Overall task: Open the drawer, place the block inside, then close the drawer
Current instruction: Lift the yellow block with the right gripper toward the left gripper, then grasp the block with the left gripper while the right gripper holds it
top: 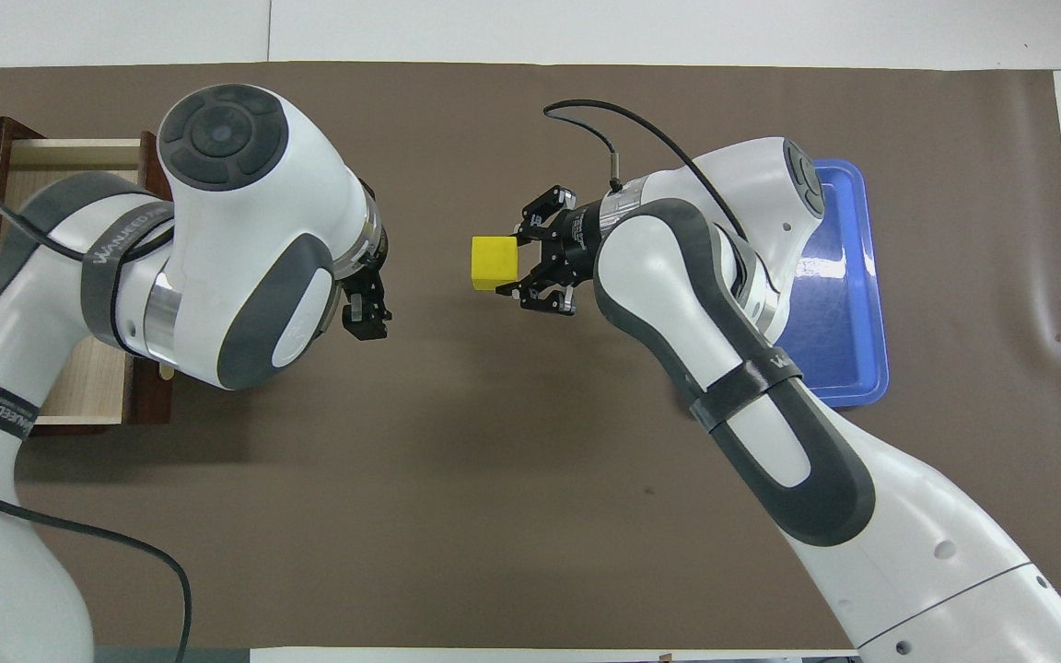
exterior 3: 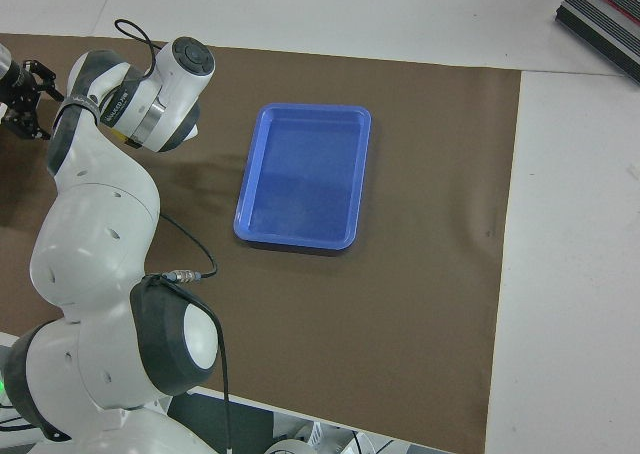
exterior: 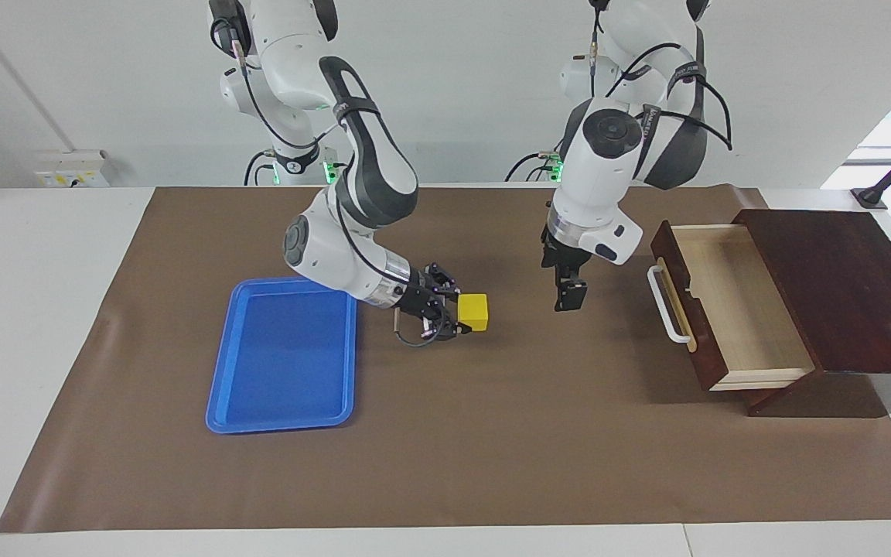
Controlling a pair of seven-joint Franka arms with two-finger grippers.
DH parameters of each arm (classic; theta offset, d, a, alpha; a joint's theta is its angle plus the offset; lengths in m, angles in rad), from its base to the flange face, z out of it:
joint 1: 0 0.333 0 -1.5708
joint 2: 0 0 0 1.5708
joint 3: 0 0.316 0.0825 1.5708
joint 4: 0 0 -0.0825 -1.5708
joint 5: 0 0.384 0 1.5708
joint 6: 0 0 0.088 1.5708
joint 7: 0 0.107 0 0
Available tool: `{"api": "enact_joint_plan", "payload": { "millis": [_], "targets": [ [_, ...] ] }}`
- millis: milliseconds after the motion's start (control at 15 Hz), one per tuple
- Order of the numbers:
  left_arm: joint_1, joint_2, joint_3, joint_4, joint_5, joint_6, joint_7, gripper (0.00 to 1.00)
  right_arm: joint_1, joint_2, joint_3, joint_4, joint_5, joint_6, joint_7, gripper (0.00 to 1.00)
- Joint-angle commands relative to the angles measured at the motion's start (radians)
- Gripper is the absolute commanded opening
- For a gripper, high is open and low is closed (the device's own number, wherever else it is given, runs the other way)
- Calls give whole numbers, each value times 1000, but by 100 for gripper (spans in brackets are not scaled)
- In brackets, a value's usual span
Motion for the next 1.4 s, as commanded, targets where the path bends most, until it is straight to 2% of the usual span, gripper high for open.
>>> {"api": "enact_joint_plan", "payload": {
  "millis": [0, 533, 933, 1000, 1067, 1200, 1333],
  "targets": [
    [-74, 97, 20, 110, -12, -21, -49, 100, 9, 9, -3, 1, 13, 25, 17, 0],
    [-103, 172, 21, 136, -11, 68, -90, 100, 28, 9, -3, -1, 13, 48, 27, 0],
    [-143, 174, 21, 132, -8, 83, -93, 100, 28, 9, -3, -5, 13, 54, 26, 0],
    [-143, 174, 21, 132, -6, 83, -93, 78, 28, 9, -3, -5, 13, 54, 27, 0],
    [-143, 174, 21, 130, 0, 82, -92, 51, 28, 9, -3, -5, 13, 54, 27, 0],
    [-143, 174, 21, 129, 6, 82, -92, 4, 28, 9, -3, -5, 13, 54, 27, 0],
    [-143, 172, 21, 129, 14, 74, -90, 0, 28, 9, -3, -5, 13, 54, 27, 0]
  ]
}}
